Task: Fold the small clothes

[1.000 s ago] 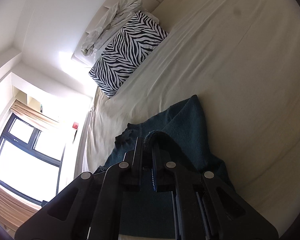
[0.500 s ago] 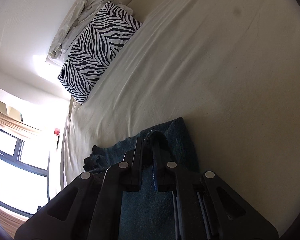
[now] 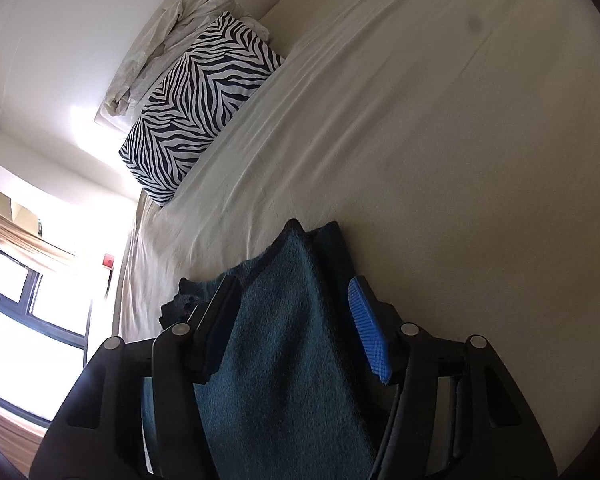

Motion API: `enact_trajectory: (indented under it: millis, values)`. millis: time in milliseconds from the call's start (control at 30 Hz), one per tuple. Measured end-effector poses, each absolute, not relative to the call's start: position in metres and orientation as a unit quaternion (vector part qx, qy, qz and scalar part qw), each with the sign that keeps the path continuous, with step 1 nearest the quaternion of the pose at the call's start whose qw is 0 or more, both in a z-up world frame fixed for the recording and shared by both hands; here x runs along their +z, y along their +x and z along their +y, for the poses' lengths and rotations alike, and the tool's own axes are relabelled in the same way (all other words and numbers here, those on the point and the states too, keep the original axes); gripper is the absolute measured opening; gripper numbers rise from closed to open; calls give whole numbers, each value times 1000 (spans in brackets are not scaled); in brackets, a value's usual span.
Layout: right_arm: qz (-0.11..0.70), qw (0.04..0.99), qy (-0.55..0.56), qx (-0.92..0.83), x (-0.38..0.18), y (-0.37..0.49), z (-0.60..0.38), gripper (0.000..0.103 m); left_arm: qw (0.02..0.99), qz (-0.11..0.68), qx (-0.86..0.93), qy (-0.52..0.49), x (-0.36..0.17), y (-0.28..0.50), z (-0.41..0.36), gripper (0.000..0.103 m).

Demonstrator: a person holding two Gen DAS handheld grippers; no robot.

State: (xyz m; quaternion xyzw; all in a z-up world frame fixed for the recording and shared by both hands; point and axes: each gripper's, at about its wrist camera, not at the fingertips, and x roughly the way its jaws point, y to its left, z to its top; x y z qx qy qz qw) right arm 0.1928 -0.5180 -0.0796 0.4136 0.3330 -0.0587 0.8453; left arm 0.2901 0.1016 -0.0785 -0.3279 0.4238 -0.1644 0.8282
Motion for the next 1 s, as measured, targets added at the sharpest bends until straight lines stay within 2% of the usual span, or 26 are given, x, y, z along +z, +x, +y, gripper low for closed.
enact_trajectory:
  millis: [367, 467, 567, 667, 800, 1000]
  values:
    - [384, 879, 277, -57, -79, 108, -461, 56, 845, 441, -140, -268, -96, 208, 93, 56]
    - [388, 879, 272, -58, -82, 93, -458, 54, 851, 442, -138, -248, -98, 202, 88, 50]
    - [389, 879, 269, -61, -84, 81, -459, 54, 859, 440, -134, -225, -99, 202, 83, 48]
    - [393, 880, 257, -71, -86, 73, -459, 53, 862, 443, -124, -214, -104, 203, 81, 39]
    - [391, 884, 248, -71, -86, 67, -459, 51, 871, 437, -116, -192, -102, 200, 78, 34]
    - [408, 880, 232, -70, -92, 72, -459, 39, 881, 431, -115, -161, -98, 198, 70, 29]
